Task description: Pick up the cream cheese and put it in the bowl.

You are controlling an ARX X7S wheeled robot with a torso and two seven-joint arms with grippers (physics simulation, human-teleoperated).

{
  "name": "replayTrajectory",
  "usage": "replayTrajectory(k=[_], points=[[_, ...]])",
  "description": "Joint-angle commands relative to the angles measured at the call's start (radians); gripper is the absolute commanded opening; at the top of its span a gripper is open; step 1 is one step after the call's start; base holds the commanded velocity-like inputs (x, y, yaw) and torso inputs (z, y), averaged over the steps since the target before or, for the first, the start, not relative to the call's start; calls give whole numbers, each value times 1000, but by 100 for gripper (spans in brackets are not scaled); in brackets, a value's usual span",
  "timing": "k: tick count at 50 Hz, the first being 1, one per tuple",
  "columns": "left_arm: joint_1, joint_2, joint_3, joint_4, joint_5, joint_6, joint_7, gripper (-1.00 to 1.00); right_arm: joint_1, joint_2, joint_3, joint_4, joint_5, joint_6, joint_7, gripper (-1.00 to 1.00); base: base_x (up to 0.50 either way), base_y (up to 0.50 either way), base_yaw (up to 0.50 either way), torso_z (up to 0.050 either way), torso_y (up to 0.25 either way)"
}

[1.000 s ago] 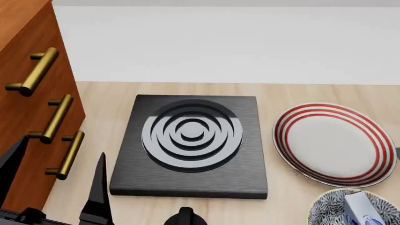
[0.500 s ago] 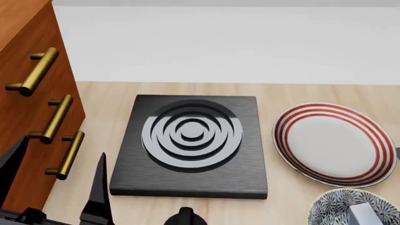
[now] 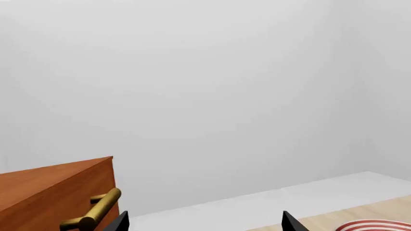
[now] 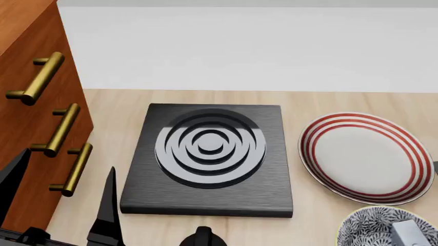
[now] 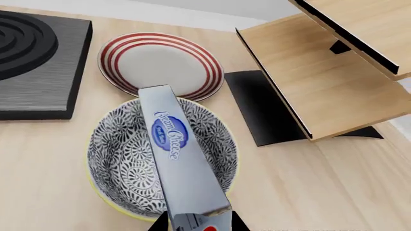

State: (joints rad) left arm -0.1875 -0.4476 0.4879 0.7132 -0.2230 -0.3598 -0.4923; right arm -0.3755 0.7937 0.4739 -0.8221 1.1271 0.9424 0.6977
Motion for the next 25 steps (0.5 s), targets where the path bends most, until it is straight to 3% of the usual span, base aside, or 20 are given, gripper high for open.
replayTrajectory(k=[1, 25], points=[[0, -2, 2, -2, 1, 4, -2, 100, 41, 27, 1, -3, 28, 43, 27, -100, 0, 0, 0, 0, 0], [-1, -5, 3, -5, -3, -2, -9, 100, 155, 47, -116, 121, 18, 68, 14, -100, 0, 0, 0, 0, 0]])
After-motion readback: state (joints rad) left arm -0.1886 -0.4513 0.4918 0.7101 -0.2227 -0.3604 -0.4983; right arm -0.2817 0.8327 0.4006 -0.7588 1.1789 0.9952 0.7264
